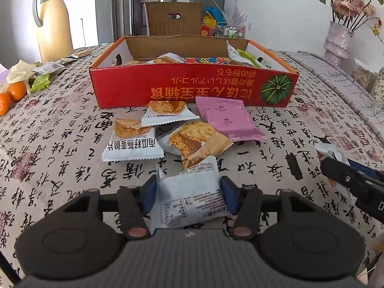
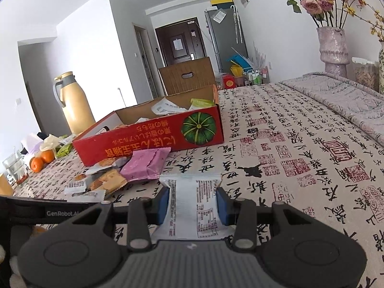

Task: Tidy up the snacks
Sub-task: 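Grasp a pale blue packet with the left tool while the right tool holds its packet, then carry both packets into the box and open both tools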

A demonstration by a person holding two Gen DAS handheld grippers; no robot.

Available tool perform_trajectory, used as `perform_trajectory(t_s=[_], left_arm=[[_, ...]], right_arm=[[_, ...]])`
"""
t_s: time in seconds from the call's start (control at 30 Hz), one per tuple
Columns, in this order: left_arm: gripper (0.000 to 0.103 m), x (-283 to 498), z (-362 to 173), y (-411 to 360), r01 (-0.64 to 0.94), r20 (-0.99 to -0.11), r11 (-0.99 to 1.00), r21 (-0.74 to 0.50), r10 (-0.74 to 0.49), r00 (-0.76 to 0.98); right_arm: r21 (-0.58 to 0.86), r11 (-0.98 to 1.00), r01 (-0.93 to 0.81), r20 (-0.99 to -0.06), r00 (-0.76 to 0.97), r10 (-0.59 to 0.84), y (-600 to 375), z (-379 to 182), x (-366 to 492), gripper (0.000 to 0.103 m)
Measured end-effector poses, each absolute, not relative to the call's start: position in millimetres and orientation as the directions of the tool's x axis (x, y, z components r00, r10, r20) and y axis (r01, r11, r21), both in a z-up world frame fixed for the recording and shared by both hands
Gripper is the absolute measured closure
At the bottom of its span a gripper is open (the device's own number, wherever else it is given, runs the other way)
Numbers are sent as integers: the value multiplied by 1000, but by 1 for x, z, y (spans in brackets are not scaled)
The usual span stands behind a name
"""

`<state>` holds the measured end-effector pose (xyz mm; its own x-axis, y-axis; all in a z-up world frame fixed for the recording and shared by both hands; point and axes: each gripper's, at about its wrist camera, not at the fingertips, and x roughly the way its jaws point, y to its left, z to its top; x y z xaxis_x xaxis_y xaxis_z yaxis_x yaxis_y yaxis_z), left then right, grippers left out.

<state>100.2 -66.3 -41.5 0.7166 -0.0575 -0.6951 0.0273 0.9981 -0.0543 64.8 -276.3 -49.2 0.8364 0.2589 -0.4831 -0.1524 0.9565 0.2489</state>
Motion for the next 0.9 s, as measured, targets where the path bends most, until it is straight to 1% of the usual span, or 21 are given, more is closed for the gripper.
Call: perform_trajectory(t_s=[0.17,0.57,0.9], left_arm=[[53,91,-37,-63,46,-682,996,-70,-82,727],[53,63,-6,-51,84,-596,992,-91,-122,794],[53,66,25,-36,100,-516,987,-126,-151,843]], right_arm=[[232,959,-160,-472,844,255,-271,-43,57,63],[190,967,-171,-432,870,239,-257,-21,41,63],[168,964,-205,-370,894,255,-238,7,57,63]])
